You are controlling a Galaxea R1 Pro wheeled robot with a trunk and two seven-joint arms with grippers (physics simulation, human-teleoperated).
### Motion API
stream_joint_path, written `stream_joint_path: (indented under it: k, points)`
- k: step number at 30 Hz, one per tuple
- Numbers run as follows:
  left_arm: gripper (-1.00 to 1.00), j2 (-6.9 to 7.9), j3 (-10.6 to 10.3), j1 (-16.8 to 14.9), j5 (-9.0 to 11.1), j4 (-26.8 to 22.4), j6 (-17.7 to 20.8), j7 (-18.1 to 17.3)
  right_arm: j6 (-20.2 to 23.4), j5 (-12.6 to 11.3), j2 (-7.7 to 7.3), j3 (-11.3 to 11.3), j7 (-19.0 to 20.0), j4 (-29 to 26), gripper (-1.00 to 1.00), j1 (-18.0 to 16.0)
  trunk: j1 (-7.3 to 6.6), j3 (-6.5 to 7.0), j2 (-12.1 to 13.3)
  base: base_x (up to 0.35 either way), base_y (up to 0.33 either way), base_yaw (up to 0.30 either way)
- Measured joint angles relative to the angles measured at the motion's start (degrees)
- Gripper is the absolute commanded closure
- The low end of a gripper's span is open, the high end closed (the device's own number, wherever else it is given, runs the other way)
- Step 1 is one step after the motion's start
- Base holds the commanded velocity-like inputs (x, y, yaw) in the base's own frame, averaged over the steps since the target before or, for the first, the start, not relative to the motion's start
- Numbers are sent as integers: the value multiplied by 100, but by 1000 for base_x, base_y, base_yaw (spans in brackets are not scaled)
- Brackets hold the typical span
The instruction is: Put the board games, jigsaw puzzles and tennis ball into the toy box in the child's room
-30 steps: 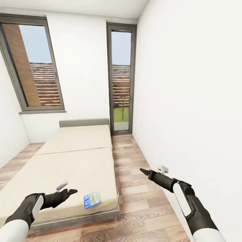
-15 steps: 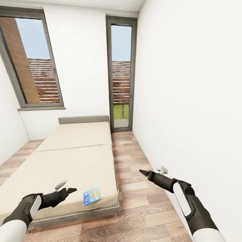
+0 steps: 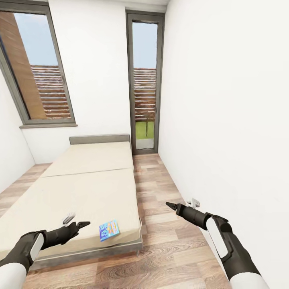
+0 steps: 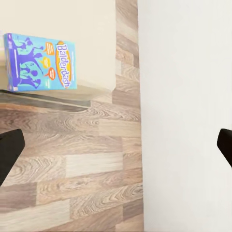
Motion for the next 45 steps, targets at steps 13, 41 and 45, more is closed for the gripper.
stream_joint_path:
  k: [13,41,45]
  points:
    - [-100,462,-2,0,-8,-1,53,-1212,17,-102,-24,0,23,-30,-100,0,286,-356,-522,0,0,0]
    - [-100,488,-9,0,-8,-1,76,-1268,40,-130,-13,-39,57,-21,-100,6,901,-1123,-1646,0,0,0]
    - [-100,487,-12,-1,-8,-1,73,-1265,30,-122,24,-51,64,-20,-100,7,989,-1233,-1806,0,0,0]
